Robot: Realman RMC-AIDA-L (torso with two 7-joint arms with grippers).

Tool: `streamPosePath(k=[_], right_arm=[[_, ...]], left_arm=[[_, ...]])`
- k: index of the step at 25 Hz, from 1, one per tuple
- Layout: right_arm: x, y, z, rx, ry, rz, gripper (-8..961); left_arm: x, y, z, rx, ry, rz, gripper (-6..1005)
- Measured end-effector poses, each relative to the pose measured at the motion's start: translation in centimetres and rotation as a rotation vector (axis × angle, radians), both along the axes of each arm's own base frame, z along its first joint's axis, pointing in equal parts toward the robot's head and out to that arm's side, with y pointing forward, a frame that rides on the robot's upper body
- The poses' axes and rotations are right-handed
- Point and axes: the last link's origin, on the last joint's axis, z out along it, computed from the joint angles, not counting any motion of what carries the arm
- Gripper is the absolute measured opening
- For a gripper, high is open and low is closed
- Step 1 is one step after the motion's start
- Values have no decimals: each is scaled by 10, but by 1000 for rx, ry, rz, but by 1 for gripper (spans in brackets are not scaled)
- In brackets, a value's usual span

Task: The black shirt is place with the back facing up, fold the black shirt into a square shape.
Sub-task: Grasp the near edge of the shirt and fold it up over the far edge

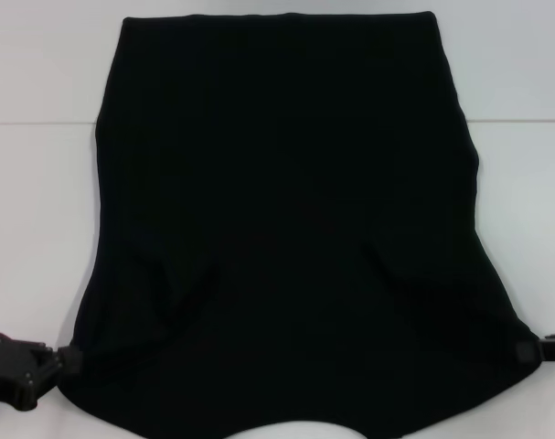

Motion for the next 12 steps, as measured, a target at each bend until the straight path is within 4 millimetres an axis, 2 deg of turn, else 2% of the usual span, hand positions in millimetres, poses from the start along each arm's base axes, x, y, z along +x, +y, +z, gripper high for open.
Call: streamPosePath(k=[7,12], right_arm=[[14,-30,14,18,48,45,63],[26,-56,20,29,84,55,62]], left_arm=[[6,-19,8,-45,-77,7,23],[1,-35,13,-65,-110,46,24]])
